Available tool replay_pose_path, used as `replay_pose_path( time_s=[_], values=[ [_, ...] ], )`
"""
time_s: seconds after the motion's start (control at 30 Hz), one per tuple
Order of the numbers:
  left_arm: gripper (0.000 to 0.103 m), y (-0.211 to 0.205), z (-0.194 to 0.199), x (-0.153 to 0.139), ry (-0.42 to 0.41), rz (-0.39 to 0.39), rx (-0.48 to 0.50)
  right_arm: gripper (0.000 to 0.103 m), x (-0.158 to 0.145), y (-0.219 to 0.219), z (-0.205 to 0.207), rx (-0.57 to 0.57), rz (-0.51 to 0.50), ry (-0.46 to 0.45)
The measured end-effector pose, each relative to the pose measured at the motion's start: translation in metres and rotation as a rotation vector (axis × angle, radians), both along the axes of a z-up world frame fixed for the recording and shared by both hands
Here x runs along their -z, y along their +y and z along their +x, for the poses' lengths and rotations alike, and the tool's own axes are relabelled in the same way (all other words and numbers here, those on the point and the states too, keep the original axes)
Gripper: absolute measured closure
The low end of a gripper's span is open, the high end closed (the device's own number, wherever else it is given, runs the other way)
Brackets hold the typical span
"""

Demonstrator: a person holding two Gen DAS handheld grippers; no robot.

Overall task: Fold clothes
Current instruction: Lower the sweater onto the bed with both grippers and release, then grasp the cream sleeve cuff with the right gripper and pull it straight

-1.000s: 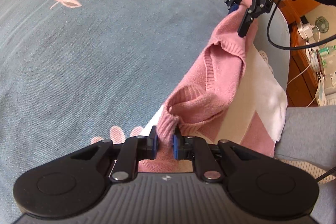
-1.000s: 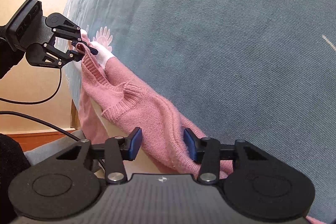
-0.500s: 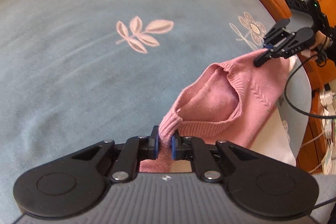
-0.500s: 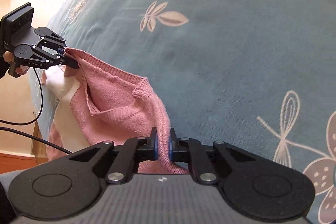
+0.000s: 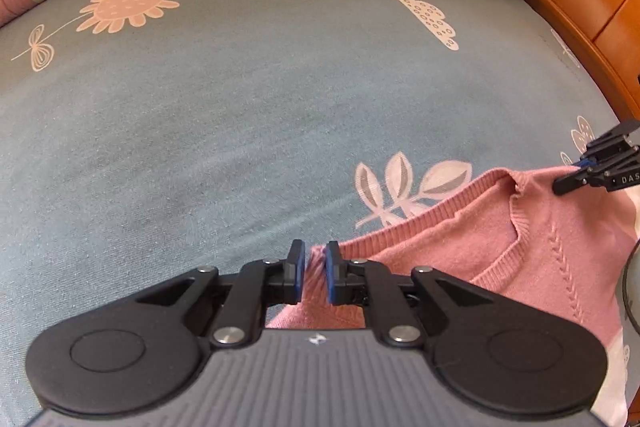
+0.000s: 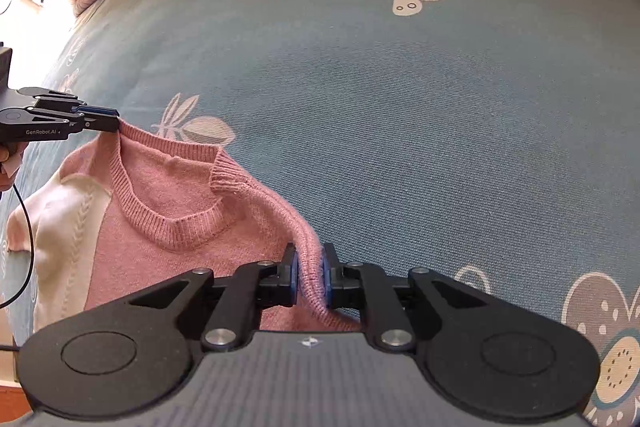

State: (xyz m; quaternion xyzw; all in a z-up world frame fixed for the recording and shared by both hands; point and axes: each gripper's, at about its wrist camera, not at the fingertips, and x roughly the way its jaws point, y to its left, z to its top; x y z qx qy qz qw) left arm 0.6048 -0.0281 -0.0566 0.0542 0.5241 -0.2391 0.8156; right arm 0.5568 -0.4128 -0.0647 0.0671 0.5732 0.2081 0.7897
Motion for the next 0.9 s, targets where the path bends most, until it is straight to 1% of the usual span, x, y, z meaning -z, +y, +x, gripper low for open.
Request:
replay_pose_path(
  time_s=[0.03, 0.1, 0.13, 0.17, 0.2, 0.27, 0.3, 0.37, 0.43, 0.5, 0.53, 0.6, 0.63, 0.67, 0.77, 0.87, 0.9],
  values=[
    [0.095, 0.003, 0.001, -0.003, -0.008, 0.000, -0.021, 0.074, -0.001, -0.002, -0.002, 0.024, -0.008, -0.010],
    [0.094, 0.007, 0.002, -0.011, -0.010, -0.010, -0.049, 0.066, -0.010, -0.004, -0.007, 0.066, -0.025, -0.046],
    [0.094, 0.007, -0.001, -0.015, -0.007, -0.019, -0.048, 0.057, -0.015, -0.004, -0.010, 0.084, -0.029, -0.067],
    [0.090, 0.006, -0.005, -0.018, -0.006, -0.026, -0.041, 0.053, -0.020, -0.005, -0.013, 0.100, -0.030, -0.088],
    [0.084, 0.004, -0.011, -0.022, 0.000, -0.034, -0.028, 0.048, -0.026, -0.006, -0.016, 0.109, -0.021, -0.105],
    [0.077, -0.004, -0.033, -0.025, 0.026, -0.033, 0.026, 0.044, -0.034, -0.008, -0.027, 0.114, -0.009, -0.116],
    [0.074, -0.009, -0.045, -0.024, 0.037, -0.018, 0.061, 0.042, -0.031, -0.013, -0.033, 0.128, -0.020, -0.108],
    [0.069, -0.021, -0.071, -0.021, 0.049, 0.034, 0.131, 0.041, -0.026, -0.022, -0.045, 0.158, -0.044, -0.091],
    [0.068, -0.027, -0.096, -0.011, 0.079, 0.073, 0.155, 0.041, -0.020, -0.030, -0.057, 0.187, -0.068, -0.074],
    [0.066, -0.029, -0.112, 0.000, 0.125, 0.074, 0.152, 0.041, -0.014, -0.039, -0.068, 0.216, -0.092, -0.057],
    [0.065, -0.028, -0.118, 0.005, 0.135, 0.072, 0.138, 0.041, -0.012, -0.044, -0.074, 0.230, -0.104, -0.049],
    [0.059, -0.027, -0.131, 0.015, 0.155, 0.067, 0.112, 0.041, -0.006, -0.053, -0.086, 0.259, -0.128, -0.032],
    [0.056, -0.027, -0.133, 0.018, 0.167, 0.058, 0.095, 0.041, -0.003, -0.057, -0.092, 0.274, -0.140, -0.023],
    [0.050, -0.028, -0.132, 0.018, 0.175, 0.054, 0.077, 0.041, -0.001, -0.062, -0.098, 0.288, -0.152, -0.015],
    [0.050, -0.035, -0.127, 0.015, 0.184, 0.067, 0.038, 0.042, 0.006, -0.076, -0.114, 0.339, -0.177, 0.007],
    [0.050, -0.047, -0.125, 0.002, 0.160, 0.082, 0.060, 0.042, 0.000, -0.095, -0.119, 0.463, -0.102, -0.015],
    [0.050, -0.051, -0.125, -0.003, 0.150, 0.078, 0.069, 0.041, -0.005, -0.104, -0.129, 0.509, -0.081, -0.023]
  ],
)
